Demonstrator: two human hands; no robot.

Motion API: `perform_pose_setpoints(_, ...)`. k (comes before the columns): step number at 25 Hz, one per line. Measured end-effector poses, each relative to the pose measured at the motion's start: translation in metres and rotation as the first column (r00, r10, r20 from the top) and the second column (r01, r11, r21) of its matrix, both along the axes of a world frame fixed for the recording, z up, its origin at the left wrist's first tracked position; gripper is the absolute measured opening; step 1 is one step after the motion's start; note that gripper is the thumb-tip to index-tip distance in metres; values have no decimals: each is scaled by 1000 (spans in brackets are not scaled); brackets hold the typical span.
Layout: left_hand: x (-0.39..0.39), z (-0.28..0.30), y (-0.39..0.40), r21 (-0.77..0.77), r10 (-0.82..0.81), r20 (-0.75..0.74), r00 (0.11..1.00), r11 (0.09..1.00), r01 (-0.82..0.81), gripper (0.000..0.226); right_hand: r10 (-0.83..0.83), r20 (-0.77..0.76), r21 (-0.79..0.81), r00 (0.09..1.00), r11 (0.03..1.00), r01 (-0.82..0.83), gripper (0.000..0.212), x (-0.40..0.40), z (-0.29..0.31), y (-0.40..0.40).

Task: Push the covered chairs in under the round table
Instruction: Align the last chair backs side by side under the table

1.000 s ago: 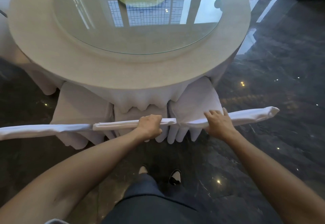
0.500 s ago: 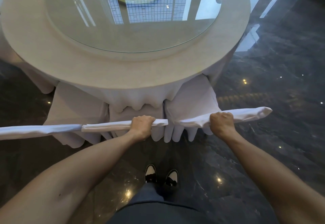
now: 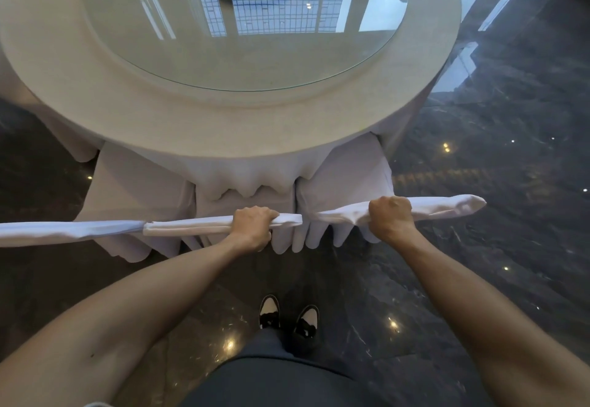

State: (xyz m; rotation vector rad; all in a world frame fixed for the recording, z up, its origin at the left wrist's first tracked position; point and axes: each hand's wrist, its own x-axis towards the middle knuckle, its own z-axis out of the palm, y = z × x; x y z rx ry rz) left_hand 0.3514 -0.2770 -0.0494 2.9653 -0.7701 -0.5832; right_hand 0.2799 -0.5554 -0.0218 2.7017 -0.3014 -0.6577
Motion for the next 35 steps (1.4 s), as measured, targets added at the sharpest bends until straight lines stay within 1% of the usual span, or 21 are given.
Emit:
perform_pose_setpoints(4, 2, 1, 1, 3, 7, -22, 1000, 1000, -7, 40, -14, 2, -41, 1000, 999, 15, 16, -8, 6, -21)
perform_pose_setpoints(7, 1, 2, 2, -3, 15, -35, 999, 1000, -15, 45, -14, -2, -68, 1000, 998, 14, 16, -3, -1, -16)
perform_pose_setpoints(11, 1, 1, 3, -9, 19, -22, 1000, 1000, -19, 47, 2, 4, -36, 1000, 999, -2, 15, 13, -12, 7)
perform_pose_setpoints(17, 3, 1, 0, -17, 52, -36, 998, 998, -52, 49, -32, -22, -28, 999, 999, 32, 16, 8, -11, 8)
perform_pose_setpoints(22, 5, -1, -1, -11, 60, -49, 997, 998, -61, 50, -50, 26, 20, 998, 999, 50, 14, -2, -16, 11)
perform_pose_setpoints(24, 7, 0, -1, -4, 52, -66, 996, 999, -52, 51, -57, 56, 74, 997, 996, 52, 14, -4, -16, 7)
perform_pose_setpoints(27, 6, 1, -1, 3, 51, -65, 997, 999, -51, 51, -36, 67, 120, 997, 992, 27, 15, -5, -18, 2)
perform_pose_setpoints(32, 8, -1, -2, 10, 41, -73, 996, 999, -40, 51, 44, 51, 103, 998, 993, -49, 19, -12, -19, -10)
perform_pose_setpoints(35, 11, -1, -2, 25, 38, -80, 996, 999, -36, 51, 44, 29, 97, 999, 994, -46, 20, -13, -19, -10)
